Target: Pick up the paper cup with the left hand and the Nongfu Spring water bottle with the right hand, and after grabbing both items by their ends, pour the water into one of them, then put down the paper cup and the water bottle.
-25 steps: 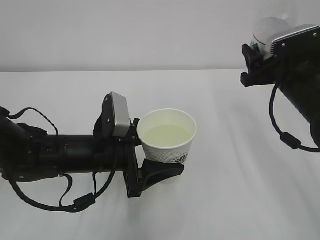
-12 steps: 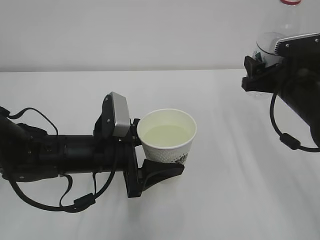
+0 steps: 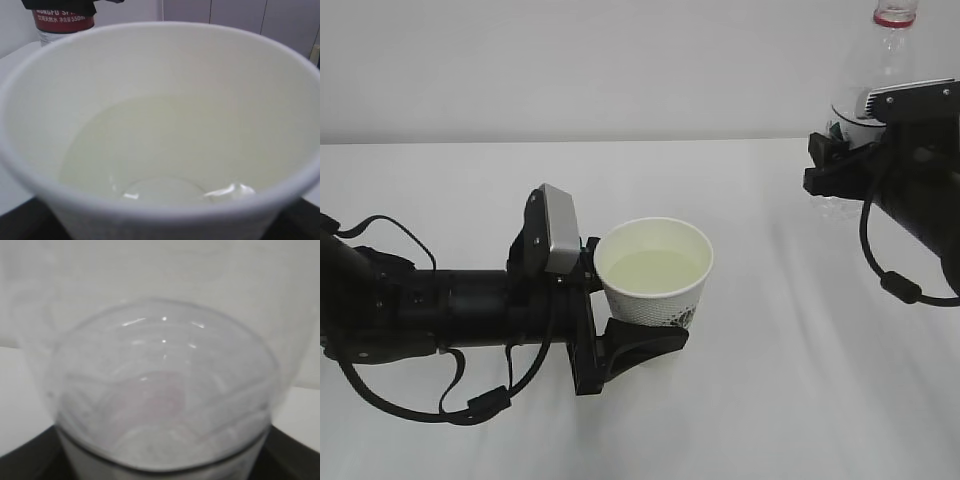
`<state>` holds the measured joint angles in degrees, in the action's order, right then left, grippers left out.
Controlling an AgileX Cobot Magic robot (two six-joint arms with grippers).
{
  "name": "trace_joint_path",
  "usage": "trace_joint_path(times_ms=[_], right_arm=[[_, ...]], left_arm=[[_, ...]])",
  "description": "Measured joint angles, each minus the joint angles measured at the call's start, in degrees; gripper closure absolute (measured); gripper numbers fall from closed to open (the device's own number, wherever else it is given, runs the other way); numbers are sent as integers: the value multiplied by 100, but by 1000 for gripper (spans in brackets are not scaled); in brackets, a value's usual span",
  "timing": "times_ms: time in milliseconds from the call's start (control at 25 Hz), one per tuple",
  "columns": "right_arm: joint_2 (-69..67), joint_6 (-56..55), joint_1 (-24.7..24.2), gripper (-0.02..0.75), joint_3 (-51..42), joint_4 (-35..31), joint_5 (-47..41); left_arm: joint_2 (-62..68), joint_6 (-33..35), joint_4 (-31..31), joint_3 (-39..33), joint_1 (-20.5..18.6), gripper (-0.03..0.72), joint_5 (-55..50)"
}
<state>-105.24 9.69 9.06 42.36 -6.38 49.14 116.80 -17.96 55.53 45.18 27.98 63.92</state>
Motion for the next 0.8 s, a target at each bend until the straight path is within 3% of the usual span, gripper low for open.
trace_joint_path(times_ms=[800], right_arm=[[-746, -302, 0, 197, 0, -135, 185]], left_arm=[[0, 0, -10, 0, 0, 90, -9]])
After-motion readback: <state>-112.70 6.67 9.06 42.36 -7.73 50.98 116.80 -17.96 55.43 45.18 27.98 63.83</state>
